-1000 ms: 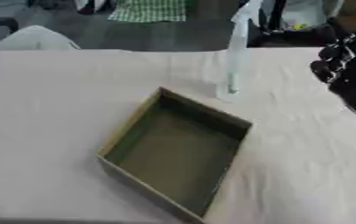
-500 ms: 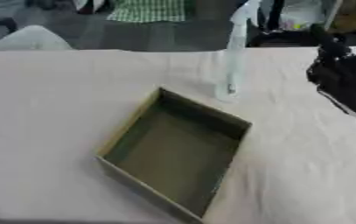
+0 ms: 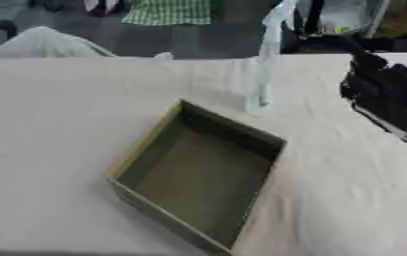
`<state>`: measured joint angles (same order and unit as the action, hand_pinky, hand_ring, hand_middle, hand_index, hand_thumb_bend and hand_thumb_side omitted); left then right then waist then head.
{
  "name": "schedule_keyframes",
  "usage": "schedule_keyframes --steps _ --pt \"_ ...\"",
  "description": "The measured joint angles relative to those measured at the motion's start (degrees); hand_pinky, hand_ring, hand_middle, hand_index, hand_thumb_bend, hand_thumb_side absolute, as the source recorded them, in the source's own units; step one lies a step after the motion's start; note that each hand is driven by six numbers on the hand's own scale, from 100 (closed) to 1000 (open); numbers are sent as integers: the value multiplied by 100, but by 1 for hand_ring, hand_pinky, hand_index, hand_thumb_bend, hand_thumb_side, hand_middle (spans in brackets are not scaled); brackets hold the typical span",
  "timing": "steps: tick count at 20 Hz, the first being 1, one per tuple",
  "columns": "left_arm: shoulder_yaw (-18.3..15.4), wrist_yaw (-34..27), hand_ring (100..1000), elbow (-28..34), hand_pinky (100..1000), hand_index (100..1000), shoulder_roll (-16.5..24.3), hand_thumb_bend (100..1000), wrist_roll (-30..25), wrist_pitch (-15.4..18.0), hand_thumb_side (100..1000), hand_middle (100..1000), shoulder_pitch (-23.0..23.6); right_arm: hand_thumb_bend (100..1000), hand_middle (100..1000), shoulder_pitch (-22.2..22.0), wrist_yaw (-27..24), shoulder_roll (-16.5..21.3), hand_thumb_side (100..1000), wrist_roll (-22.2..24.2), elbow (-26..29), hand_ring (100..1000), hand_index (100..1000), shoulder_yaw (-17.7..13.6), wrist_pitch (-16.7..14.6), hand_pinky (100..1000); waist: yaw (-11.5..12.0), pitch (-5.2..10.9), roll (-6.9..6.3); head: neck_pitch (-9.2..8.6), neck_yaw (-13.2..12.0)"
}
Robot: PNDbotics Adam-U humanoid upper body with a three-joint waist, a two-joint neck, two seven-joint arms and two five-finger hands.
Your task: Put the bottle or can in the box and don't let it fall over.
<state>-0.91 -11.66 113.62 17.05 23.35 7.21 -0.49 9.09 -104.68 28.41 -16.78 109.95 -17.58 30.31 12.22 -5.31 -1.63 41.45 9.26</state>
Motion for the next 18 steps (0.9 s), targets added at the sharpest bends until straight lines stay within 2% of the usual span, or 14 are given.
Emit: schedule_keyframes --steps 6,8,11,18 --pt "3 -14 1000 0 1000 742 0 773 -19 -10 637 970 -1 829 230 147 -71 1 1000 -147 -184 100 1000 3 216 100 23 -7 -1 0 28" --pt "4 -18 1000 0 1000 742 0 773 -25 -8 637 970 -2 791 234 191 -60 4 1000 -139 -251 100 1000 3 278 100 26 -16 -1 0 39" --pt "20 -21 1000 0 1000 742 0 772 -32 -4 637 970 -5 739 238 258 15 7 1000 -85 -350 100 1000 5 358 100 33 -23 -1 0 46" --pt "37 -29 1000 0 1000 742 0 771 -61 -14 637 971 -12 735 240 429 254 16 1000 153 -661 100 1000 35 563 100 58 -37 -4 -22 48"
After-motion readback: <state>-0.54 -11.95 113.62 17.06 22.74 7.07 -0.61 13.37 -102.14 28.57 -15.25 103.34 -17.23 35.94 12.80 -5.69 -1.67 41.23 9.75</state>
